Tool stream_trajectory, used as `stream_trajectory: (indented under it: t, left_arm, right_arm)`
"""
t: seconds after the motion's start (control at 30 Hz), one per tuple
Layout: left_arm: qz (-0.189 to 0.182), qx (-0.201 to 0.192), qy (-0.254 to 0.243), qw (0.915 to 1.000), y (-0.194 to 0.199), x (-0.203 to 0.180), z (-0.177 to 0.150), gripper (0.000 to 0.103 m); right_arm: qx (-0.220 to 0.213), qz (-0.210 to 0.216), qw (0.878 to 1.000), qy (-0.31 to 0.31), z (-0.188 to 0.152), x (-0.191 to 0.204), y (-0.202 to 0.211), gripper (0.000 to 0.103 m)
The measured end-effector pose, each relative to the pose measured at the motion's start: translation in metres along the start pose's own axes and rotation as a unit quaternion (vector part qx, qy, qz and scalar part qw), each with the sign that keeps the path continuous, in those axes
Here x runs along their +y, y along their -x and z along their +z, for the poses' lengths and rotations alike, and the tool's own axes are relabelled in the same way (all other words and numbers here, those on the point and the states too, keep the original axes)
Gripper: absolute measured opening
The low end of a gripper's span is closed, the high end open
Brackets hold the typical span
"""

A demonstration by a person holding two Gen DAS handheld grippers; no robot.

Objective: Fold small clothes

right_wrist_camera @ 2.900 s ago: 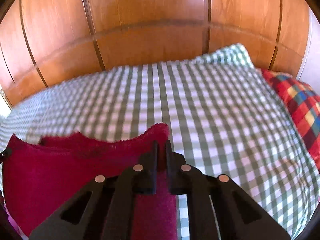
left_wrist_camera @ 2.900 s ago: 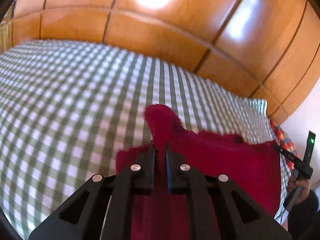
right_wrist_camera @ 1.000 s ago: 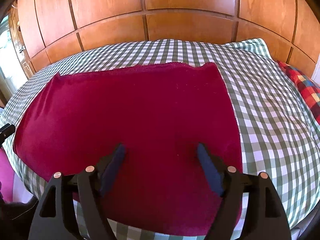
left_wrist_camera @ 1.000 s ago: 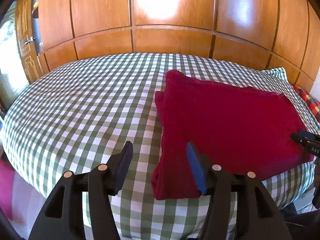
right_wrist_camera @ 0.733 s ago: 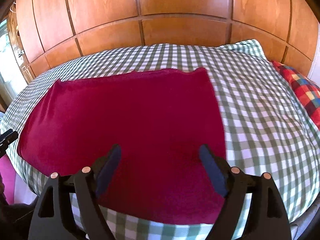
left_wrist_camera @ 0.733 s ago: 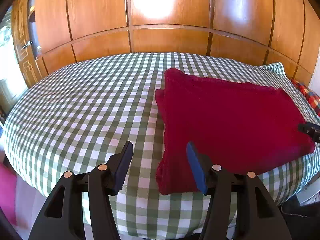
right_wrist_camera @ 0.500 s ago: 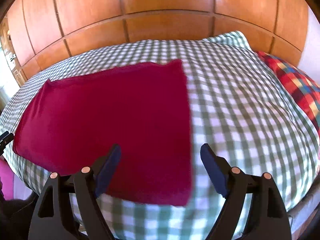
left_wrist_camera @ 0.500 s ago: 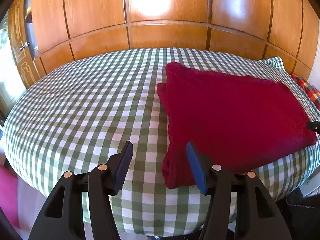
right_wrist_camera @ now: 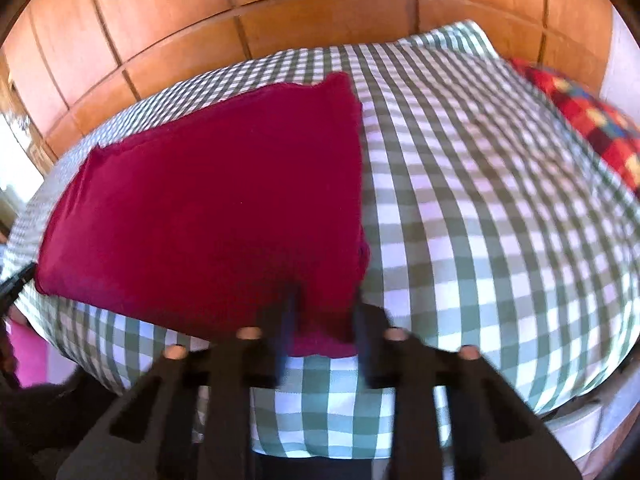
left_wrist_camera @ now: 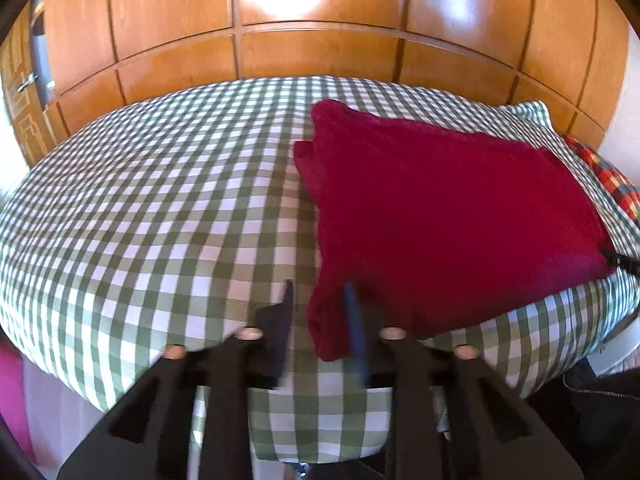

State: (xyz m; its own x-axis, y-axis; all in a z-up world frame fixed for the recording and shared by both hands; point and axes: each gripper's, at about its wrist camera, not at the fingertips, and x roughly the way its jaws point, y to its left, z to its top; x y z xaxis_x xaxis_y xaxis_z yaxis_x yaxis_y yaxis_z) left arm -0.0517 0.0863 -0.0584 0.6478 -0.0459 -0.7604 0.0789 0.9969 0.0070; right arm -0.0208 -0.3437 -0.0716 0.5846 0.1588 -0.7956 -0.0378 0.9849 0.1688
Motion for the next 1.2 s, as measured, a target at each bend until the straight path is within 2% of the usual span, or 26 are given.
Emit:
stream_trajectory:
  t: [0.03, 0.07, 0.13, 0.23, 0.3, 0.4, 0.5, 0.57, 0.6, 0.67, 0.77, 0.9, 1.03, 1.1, 1.17, 1.2]
  left_arm:
    - [0.004, -0.003, -0.006, 1.0, 0.0, -0.002, 0.0, 0.001]
    - [0.011, -0.006, -0.013, 0.9998, 0.002, -0.005, 0.0, 0.0]
    - [0.017, -0.009, -0.019, 0.9996, 0.003, -0.005, 0.0, 0.0]
    - [0.016, 0.0, -0.012, 0.9998, -0.005, 0.002, -0.004, 0.0]
    - [0.014, 0.001, -0.007, 0.9999, -0.006, 0.004, -0.006, 0.0]
    - [0.035, 0.003, 0.0, 0.9994, -0.007, 0.005, -0.004, 0.0]
    - [0.036, -0.015, 0.023, 0.999, 0.005, 0.01, 0.001, 0.0]
    - [0.047, -0.037, 0.02, 0.998, 0.017, 0.007, 0.007, 0.0]
    - [0.048, -0.045, 0.02, 0.9976, 0.021, 0.006, 0.01, 0.0]
    - [0.045, -0.058, 0.023, 0.9971, 0.029, 0.002, 0.017, 0.0]
    - [0.039, -0.066, 0.018, 0.9968, 0.031, -0.005, 0.025, 0.0]
    - [0.031, -0.063, 0.011, 0.9975, 0.027, -0.02, 0.031, 0.0]
    - [0.025, -0.055, -0.001, 0.9982, 0.016, -0.037, 0.036, 0.0]
    - [0.021, -0.048, -0.006, 0.9986, 0.008, -0.043, 0.039, 0.0]
    - [0.02, -0.043, -0.013, 0.9988, 0.001, -0.049, 0.042, 0.015]
    - [0.019, -0.043, -0.015, 0.9988, -0.002, -0.051, 0.044, 0.032]
  right_arm:
    - [-0.002, 0.004, 1.0, -0.005, 0.001, -0.002, 0.002, 0.009]
    - [-0.01, 0.009, 1.0, -0.006, 0.004, -0.006, 0.009, 0.008]
    - [-0.014, 0.005, 1.0, -0.001, 0.004, -0.01, 0.014, 0.008]
    - [0.01, -0.006, 1.0, 0.005, -0.003, -0.015, -0.005, 0.007]
    - [0.009, -0.003, 1.0, -0.007, -0.008, -0.018, -0.014, 0.007]
    - [0.01, -0.004, 1.0, -0.008, -0.006, -0.017, -0.013, 0.008]
    - [0.014, 0.002, 1.0, -0.014, -0.004, -0.021, -0.011, 0.009]
    - [0.016, 0.002, 1.0, -0.022, -0.003, -0.023, -0.012, 0.013]
    - [0.017, 0.002, 1.0, -0.026, -0.003, -0.024, -0.013, 0.018]
    - [0.018, 0.004, 0.999, -0.03, 0.0, -0.026, -0.014, 0.018]
    - [0.018, 0.004, 0.999, -0.028, -0.001, -0.027, -0.013, 0.021]
    - [0.017, 0.009, 0.999, -0.038, -0.001, -0.03, -0.012, 0.029]
    - [0.017, 0.012, 0.999, -0.044, 0.001, -0.034, -0.008, 0.05]
    - [0.015, 0.013, 0.999, -0.045, 0.002, -0.035, -0.005, 0.054]
    - [0.009, 0.015, 0.999, -0.049, 0.005, -0.036, -0.001, 0.058]
    - [0.005, 0.016, 0.999, -0.05, 0.008, -0.037, 0.001, 0.059]
